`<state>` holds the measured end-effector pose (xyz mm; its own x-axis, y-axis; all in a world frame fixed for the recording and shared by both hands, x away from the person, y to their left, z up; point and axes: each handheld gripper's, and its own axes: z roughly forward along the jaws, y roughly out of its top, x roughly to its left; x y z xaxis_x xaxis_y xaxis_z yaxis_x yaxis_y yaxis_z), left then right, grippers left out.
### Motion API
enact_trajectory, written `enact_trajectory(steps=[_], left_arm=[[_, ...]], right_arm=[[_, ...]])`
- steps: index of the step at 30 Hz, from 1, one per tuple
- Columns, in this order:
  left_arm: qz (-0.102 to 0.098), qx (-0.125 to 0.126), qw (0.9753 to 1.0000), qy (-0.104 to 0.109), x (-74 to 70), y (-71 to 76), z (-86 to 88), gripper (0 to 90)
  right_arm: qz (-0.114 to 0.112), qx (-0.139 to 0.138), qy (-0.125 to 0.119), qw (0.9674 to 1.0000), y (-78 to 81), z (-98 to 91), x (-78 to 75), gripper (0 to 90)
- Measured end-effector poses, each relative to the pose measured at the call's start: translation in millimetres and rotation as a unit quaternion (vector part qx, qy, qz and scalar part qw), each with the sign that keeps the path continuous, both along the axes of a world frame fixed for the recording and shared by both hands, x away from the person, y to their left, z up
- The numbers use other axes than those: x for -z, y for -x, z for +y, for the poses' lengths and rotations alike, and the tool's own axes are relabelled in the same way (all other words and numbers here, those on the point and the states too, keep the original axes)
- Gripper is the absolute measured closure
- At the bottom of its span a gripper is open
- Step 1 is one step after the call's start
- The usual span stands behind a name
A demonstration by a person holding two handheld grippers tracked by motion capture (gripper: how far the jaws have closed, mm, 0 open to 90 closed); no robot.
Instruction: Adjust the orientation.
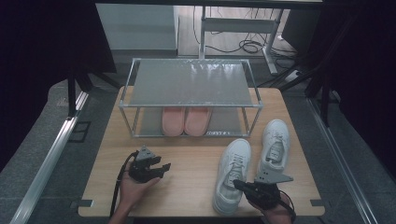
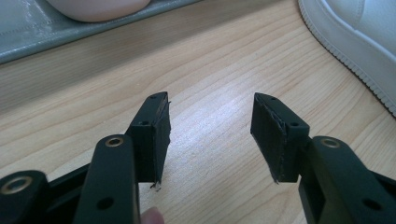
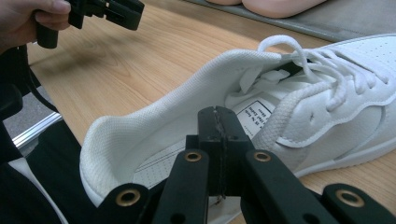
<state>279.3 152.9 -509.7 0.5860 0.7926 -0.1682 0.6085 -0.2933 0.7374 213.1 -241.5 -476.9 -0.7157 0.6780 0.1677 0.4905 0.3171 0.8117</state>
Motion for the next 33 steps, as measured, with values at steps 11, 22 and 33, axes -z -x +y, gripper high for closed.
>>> enact_trajectory(steps=[11,22,33], left_arm=[[0.009,0.011,0.9999,0.007,3.3,-0.5,-3.6,48.1],[0.011,0.011,0.9999,0.007,4.7,-0.8,-3.7,48.1],[0.014,0.012,0.9998,0.005,6.7,-1.4,-5.3,48.2]], right_arm=[[-0.001,-0.003,-0.006,1.0000,-1.8,-9.0,1.4,90.0],[-0.003,0.011,-0.001,0.9999,-3.3,-26.9,-0.1,90.0],[-0.001,0.023,-0.003,0.9997,-10.1,-42.2,-0.1,90.0]])
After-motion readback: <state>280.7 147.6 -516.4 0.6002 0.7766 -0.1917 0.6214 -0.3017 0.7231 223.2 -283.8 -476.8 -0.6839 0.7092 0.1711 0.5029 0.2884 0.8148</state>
